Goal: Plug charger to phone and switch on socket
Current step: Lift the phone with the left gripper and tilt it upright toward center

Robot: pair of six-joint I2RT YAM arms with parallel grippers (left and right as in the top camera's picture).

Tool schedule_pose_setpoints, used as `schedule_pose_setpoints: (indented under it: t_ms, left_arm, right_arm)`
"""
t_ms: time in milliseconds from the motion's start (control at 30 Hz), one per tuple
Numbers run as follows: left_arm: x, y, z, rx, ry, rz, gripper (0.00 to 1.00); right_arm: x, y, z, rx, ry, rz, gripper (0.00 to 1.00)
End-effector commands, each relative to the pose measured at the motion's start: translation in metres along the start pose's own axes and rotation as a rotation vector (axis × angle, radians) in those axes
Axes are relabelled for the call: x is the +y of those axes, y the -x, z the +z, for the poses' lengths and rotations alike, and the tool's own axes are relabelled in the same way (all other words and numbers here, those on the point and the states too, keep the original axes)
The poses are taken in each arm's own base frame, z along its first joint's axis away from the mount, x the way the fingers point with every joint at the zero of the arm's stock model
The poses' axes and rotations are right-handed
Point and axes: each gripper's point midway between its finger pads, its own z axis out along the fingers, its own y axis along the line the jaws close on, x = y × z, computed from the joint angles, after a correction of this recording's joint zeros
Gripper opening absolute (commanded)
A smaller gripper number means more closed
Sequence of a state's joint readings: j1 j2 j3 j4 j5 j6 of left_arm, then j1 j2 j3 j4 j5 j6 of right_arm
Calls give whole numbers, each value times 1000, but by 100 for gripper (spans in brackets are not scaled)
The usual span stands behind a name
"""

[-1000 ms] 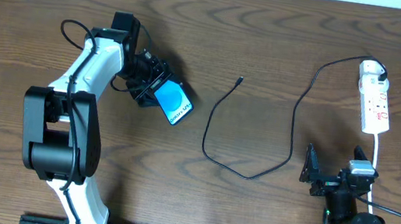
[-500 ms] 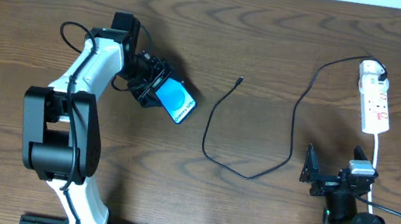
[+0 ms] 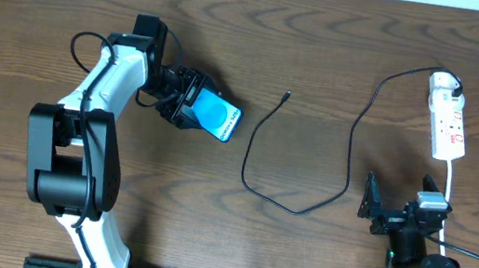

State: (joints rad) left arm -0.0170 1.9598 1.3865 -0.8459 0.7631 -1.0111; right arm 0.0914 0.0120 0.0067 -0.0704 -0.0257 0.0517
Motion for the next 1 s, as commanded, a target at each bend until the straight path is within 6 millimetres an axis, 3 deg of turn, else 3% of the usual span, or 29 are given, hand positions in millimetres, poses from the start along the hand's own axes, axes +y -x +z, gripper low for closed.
schedule_pose_setpoints:
  t_ms: [0,300,967]
  left_arm:
    - [-16,-22,-11,83,-70,-42,67]
    - [-27,-44,-15,215,-131,-54,67]
    - [-29,-47,-16,238,-135,-92,66]
  right_arm:
    - [0,0,0,-1,0,3,99]
    - [0,0,0,-1,0,2,99]
    - [1,0,0,-1,1,2,99]
